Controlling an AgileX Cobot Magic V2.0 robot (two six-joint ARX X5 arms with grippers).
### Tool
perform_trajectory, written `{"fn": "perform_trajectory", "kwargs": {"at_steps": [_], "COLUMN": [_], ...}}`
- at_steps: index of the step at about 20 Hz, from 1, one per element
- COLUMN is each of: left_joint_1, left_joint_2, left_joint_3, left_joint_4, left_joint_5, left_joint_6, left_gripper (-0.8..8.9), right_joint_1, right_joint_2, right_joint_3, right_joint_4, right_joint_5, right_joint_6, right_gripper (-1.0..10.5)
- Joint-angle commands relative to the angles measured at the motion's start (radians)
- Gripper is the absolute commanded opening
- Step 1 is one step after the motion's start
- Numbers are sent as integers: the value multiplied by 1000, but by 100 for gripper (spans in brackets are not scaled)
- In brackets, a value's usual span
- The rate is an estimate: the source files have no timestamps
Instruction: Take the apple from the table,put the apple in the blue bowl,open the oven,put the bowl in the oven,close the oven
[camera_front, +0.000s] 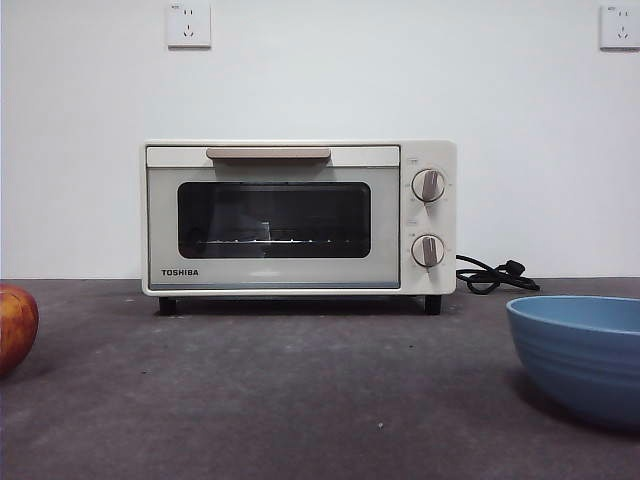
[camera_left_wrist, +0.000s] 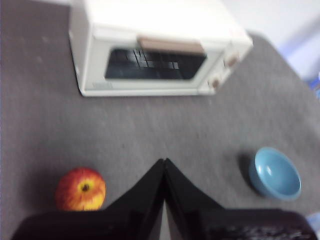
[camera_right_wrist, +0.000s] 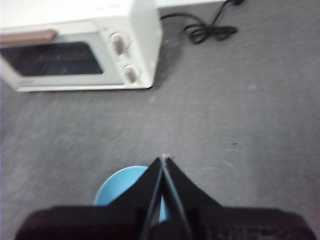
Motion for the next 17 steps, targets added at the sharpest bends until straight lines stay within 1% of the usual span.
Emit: {"fn": "perform_trajectory", "kwargs": {"at_steps": [1,5,7,8,9,11,13,15,17], "left_joint_1": [1,1,1,1,1,1,1,1,1], "left_joint_2": [20,24,23,23,20,14,4,-1,-5], "left_joint_3": [29,33,33,33,33,33,33,33,33], "left_joint_4": [-43,-90,-125,-150,-169,-198,-209,-214,-237], "left_joint_5": [7,6,7,7,10,33,34,70,128], "left_joint_6": [89,105,122,128,130,130,130,129,129], "left_gripper": [-6,-6,-5,-5,-6,-5,-6,-5,-5], "right_joint_1": [0,1,5,18,37,108,220,369,533], "right_joint_2": [44,113,172,209,238,312,386,468,563], "right_joint_3": [47,103,140,161,178,211,237,250,267], "right_joint_4": [-2,-3,-10,-6,-3,16,63,138,206], "right_joint_5": [-65,-128,-187,-228,-249,-253,-244,-208,-138], "right_joint_6": [-34,-35,-40,-40,-38,-13,15,40,47], "right_gripper": [-3,-3,-7,-8,-8,-8,-8,-8,-8]}}
